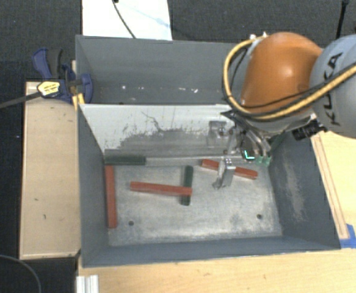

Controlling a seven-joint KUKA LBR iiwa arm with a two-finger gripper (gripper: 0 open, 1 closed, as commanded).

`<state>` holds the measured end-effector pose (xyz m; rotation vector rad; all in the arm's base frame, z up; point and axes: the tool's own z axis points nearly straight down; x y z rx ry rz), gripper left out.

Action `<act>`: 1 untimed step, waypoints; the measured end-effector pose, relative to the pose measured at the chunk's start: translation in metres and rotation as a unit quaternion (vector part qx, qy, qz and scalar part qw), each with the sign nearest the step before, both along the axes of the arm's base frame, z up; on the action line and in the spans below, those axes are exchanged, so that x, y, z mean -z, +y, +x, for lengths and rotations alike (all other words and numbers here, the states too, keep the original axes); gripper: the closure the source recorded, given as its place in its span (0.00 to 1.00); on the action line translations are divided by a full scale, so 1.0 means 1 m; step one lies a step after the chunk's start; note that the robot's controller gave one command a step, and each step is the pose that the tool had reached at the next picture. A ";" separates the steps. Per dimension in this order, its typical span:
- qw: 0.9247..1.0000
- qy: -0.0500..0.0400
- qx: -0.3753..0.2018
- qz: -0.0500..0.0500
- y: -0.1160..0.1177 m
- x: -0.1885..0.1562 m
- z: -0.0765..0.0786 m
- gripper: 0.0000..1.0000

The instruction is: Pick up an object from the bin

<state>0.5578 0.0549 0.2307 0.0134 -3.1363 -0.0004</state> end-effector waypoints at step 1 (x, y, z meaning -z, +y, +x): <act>0.993 -0.007 -0.118 0.000 0.003 -0.063 -0.006 0.00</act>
Offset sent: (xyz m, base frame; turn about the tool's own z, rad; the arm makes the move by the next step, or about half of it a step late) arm -0.0079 0.0026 0.0606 -0.2373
